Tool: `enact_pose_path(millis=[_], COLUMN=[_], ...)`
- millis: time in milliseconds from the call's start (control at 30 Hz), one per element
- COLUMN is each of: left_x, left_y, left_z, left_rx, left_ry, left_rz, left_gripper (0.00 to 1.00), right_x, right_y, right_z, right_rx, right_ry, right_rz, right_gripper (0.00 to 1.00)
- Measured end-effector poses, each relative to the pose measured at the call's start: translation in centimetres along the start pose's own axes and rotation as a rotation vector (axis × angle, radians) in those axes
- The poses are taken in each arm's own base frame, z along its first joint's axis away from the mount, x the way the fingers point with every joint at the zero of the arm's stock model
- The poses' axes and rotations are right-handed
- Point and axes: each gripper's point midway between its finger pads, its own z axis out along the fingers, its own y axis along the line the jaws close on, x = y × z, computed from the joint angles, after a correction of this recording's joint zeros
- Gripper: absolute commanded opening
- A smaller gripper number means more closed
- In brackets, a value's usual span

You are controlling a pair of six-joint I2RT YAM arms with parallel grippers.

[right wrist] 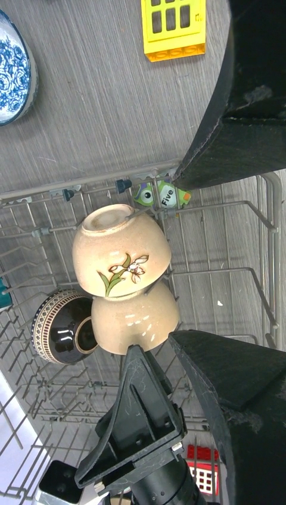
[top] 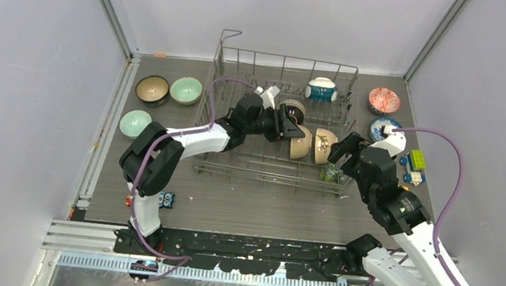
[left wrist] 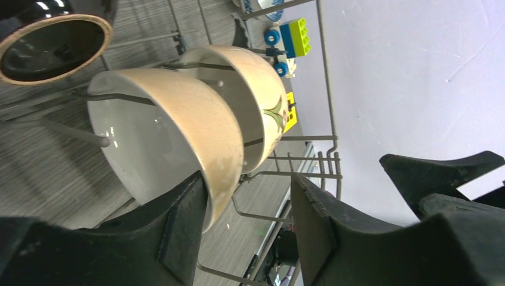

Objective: Unload the bowls from the dish rack
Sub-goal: Pick up the bowl from the dish rack.

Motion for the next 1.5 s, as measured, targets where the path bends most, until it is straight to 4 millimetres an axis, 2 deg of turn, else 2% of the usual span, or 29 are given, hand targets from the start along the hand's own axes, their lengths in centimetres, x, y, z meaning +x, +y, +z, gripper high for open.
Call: enact_pose_path(millis=[100, 633, 900, 1200, 1500], left_x=[0.0, 0.3, 0.5, 0.6, 0.2], left_y=[-0.7, -0.2, 0.3, 0.5, 0.7], left_z=[0.0, 0.6, 0.5, 0.4, 0.3], left_rx=[0.03, 0.028, 0.01, 0.006, 0.005], left_ry=[0.003, 0.022, 0.031, 0.038, 0.032], left_rz=[-0.004, -0.019, -0.006, 0.0, -0.003], left_gripper=[0.48, 0.35, 0.21, 0.01, 0.0], right_x=[-0.1, 0.5, 0.6, 0.8, 0.7], right_y=[0.1, 0.7, 1.3, 1.8, 1.6], right_z=[0.0, 0.6, 0.7, 1.1, 0.7], right_rx=[-0.004, -0.024, -0.045, -0.057, -0.065], right_ry=[-0.003, 0.018, 0.026, 0.036, 0.026], right_rz=[0.003, -0.004, 0.0, 0.0, 0.006], right_gripper=[0.91, 0.91, 0.91, 0.91, 0.91])
